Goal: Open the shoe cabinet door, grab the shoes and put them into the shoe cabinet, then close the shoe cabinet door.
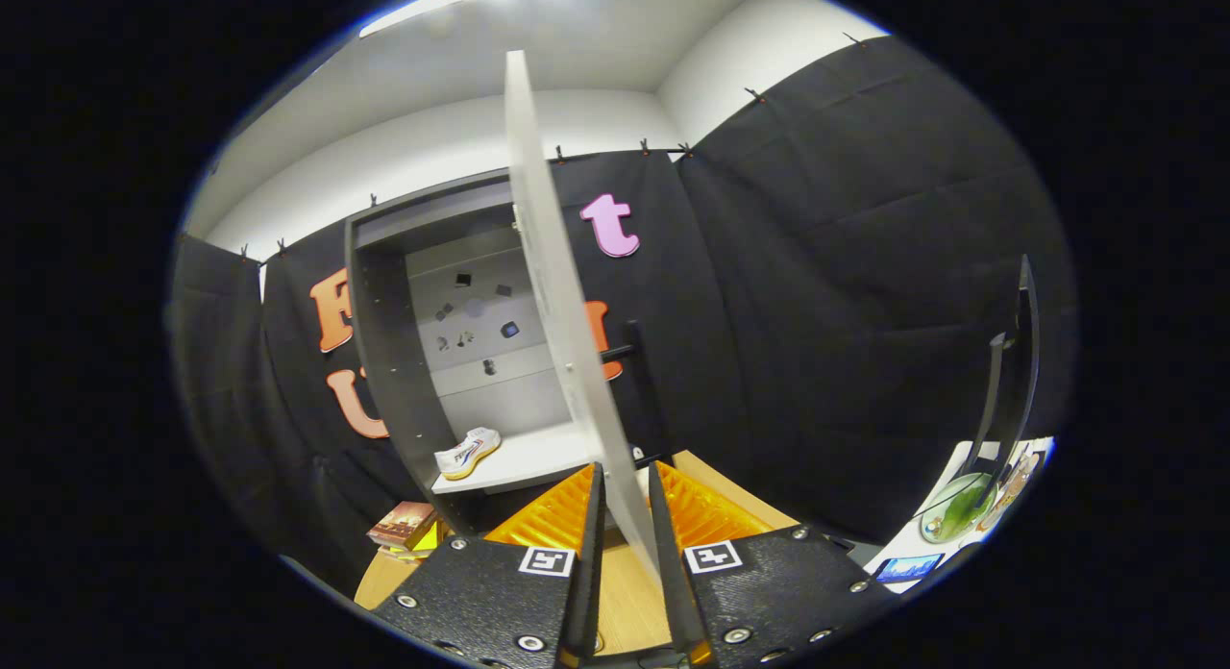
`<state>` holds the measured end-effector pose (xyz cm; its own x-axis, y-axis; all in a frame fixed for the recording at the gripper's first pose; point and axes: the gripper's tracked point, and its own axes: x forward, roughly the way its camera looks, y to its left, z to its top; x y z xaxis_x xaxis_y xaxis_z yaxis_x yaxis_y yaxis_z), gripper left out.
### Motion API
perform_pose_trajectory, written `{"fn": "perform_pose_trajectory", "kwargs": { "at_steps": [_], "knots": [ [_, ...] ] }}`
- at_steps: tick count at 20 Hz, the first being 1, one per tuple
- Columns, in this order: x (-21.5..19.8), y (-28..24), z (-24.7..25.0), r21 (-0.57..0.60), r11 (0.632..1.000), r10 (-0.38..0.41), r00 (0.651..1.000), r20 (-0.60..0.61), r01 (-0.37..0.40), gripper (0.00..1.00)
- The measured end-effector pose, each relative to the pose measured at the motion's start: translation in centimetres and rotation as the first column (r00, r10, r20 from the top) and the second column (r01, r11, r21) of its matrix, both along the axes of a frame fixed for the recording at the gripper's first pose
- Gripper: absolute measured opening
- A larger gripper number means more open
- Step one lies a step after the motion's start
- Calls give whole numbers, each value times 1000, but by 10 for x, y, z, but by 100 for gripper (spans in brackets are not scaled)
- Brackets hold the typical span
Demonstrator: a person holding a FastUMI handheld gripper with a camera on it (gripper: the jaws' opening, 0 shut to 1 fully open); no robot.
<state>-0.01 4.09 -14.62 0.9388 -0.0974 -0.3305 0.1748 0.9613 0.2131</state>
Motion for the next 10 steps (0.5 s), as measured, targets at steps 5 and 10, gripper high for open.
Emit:
{"fn": "perform_pose_trajectory", "kwargs": {
  "at_steps": [5, 10],
  "knots": [
    [-1, 30, -7, -6, 992, 122, 992, -31, -123, 47],
    [-3, 63, -34, 10, 963, 268, 957, -108, -268, 59]
  ]
}}
